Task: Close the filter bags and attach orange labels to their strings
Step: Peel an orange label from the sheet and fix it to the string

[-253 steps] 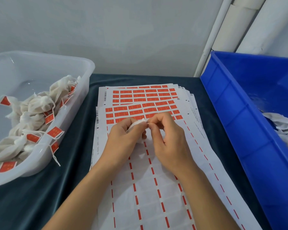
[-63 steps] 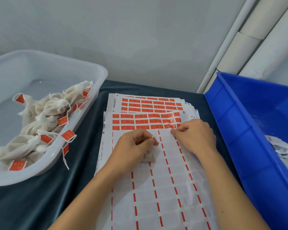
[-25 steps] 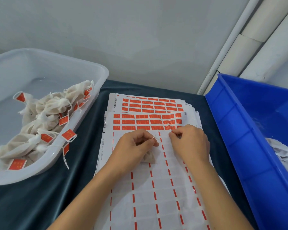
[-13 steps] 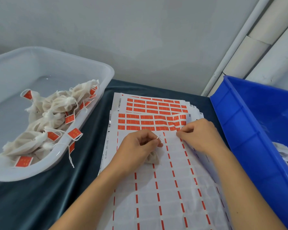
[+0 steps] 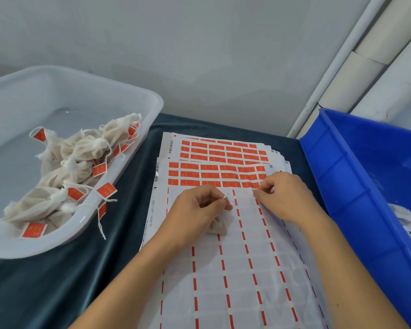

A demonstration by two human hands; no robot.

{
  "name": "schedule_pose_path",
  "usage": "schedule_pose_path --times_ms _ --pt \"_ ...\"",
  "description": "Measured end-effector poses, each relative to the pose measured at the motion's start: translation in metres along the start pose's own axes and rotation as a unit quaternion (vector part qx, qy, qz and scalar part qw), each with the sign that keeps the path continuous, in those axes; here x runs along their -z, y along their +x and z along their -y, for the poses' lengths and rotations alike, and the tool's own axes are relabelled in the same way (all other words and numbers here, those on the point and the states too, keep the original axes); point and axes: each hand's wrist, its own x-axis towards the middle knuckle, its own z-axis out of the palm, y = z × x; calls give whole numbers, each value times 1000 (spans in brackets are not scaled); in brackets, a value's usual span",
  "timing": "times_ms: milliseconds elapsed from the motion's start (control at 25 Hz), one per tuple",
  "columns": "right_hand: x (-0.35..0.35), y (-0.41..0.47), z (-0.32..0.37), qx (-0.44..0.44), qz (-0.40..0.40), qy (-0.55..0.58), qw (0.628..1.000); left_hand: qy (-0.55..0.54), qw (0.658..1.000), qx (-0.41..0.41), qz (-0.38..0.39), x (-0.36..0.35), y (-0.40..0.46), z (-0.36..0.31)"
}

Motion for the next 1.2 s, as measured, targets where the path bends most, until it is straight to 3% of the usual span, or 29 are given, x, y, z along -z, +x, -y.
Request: schedule_pose_path --times_ms 240,480,720,1040,1200 --pt "-4 -5 5 30 -6 -48 998 0 1000 -3 -2 0 1 0" --pt "4 -9 1 -20 10 42 999 1 1000 -2 -5 0 1 -1" --pt "14 -14 -5 -73 -83 72 991 4 1000 1 -8 -1 -1 -2" --pt "29 -22 -13 -131 -237 204 941 9 1000 14 -14 -2 -2 -3" --pt "17 -31 3 -115 -220 344 905 -12 1000 9 -18 -1 -3 -4"
